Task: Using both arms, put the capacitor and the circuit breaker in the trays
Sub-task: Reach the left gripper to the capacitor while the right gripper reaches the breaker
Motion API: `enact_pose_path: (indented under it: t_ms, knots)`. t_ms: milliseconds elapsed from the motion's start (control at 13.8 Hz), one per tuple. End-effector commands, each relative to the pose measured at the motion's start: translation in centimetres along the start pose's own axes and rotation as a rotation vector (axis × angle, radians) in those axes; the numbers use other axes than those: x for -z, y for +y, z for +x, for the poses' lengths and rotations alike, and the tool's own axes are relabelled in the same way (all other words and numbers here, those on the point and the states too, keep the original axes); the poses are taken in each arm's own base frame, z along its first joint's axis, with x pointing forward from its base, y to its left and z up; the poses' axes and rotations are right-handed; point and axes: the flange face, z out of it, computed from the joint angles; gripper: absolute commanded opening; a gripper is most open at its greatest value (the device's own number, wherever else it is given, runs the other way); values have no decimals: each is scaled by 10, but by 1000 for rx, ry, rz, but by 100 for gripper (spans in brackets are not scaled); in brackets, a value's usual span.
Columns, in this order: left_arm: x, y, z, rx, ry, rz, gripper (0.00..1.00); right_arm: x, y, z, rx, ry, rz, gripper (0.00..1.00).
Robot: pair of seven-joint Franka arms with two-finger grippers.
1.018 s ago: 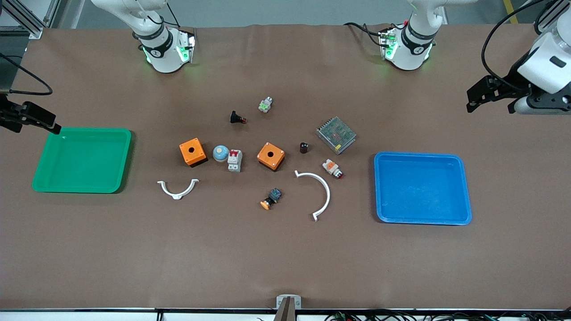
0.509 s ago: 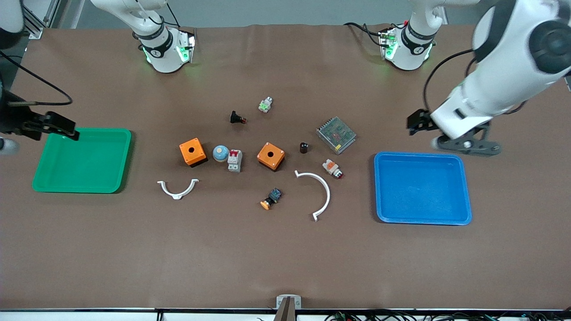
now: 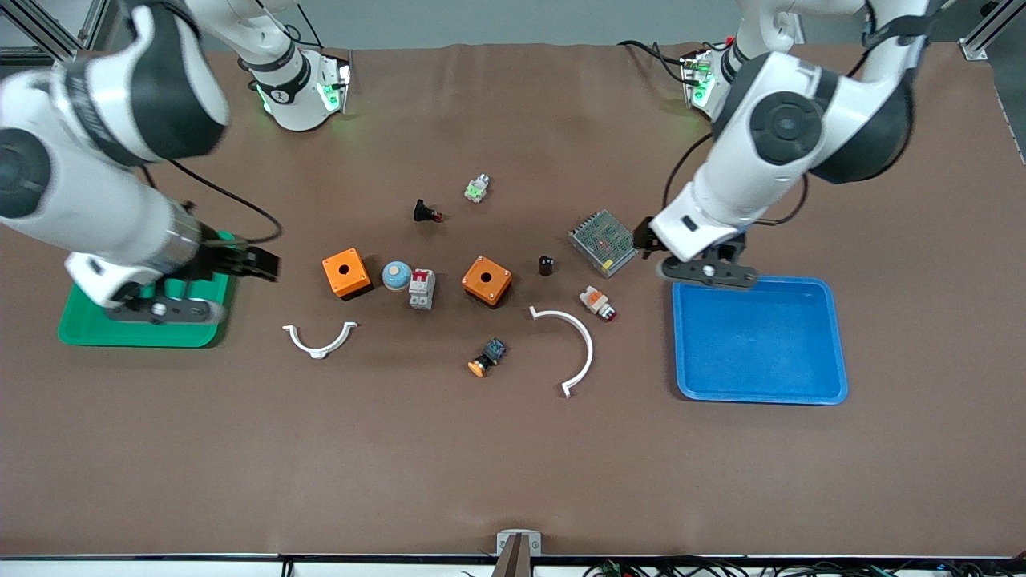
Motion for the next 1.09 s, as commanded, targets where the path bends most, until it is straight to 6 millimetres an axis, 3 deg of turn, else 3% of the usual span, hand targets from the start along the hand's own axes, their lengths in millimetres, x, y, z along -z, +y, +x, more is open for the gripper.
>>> enact_pose_path:
  t_ms: [0,73,218,436,582,727,1018]
  knots:
    - [-60,33,-25,33,38,-24,100,-21,-74,-16,45,-20,-33,100]
    - [-84,50,-29,76,40,-35,100,-35,-88,-17,17,-43,-30,100]
    - [-124,90,-42,142,29,-51,97,-63,-140,-33,28,-61,-28,100]
    - [-181,136,-60,291,24,-87,92,-111,-163,-41,-13,-37,-8,100]
    - [-210,146,-65,303,17,-95,85,-149,-167,-48,-17,-24,22,100]
    - [-226,150,-68,303,14,-102,77,-181,-166,-53,-17,2,31,100]
    - [-248,157,-72,301,-2,-87,68,-212,-152,-54,-36,9,33,100]
